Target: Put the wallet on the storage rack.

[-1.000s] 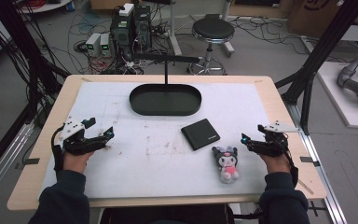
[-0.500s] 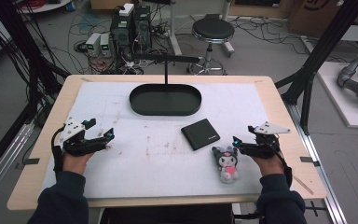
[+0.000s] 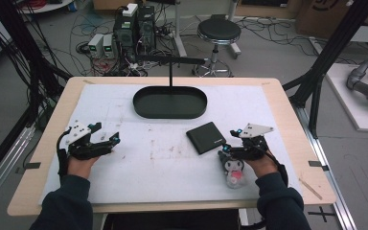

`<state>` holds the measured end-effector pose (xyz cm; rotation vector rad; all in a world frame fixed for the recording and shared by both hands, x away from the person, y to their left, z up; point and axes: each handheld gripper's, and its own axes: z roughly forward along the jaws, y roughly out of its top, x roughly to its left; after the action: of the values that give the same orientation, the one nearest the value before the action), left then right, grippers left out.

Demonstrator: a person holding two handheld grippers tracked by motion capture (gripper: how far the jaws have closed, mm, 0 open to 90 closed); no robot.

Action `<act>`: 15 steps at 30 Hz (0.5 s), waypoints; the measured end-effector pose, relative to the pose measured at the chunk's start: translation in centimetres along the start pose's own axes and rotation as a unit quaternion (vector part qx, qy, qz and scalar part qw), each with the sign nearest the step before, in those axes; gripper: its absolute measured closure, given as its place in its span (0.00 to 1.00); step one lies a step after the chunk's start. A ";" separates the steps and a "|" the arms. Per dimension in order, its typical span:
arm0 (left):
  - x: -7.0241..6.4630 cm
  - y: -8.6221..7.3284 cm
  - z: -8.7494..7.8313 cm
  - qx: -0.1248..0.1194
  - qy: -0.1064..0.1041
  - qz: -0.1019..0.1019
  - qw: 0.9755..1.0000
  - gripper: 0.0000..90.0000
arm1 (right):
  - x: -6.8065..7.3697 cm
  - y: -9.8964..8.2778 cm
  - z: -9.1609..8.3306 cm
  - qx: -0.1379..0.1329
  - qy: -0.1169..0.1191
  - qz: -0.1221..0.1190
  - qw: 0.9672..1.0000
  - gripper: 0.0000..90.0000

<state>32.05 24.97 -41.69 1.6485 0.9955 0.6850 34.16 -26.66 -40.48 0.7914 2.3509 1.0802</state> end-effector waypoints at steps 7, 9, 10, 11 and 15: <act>0.0 0.0 0.1 0.000 0.000 -0.001 1.000 0.20 | 0.5 3.2 1.2 0.009 0.019 -0.047 0.999 0.42; -0.1 0.1 0.1 -0.001 -0.001 -0.001 1.000 0.20 | 0.7 3.7 1.4 0.013 0.021 -0.045 0.999 0.42; 0.0 0.0 0.1 -0.002 -0.001 -0.001 1.000 0.20 | 1.2 4.7 1.9 0.021 0.019 -0.045 0.999 0.38; 0.0 0.0 0.2 -0.002 -0.001 -0.002 1.000 0.20 | 1.5 5.0 2.3 0.022 0.020 -0.042 0.999 0.35; 0.0 0.0 0.1 0.000 -0.003 -0.001 1.000 0.20 | 2.9 5.7 4.2 0.044 0.025 -0.036 0.998 0.31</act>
<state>32.16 24.96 -41.71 1.6477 0.9929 0.6794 36.26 -19.42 -38.93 0.7125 2.4633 0.9842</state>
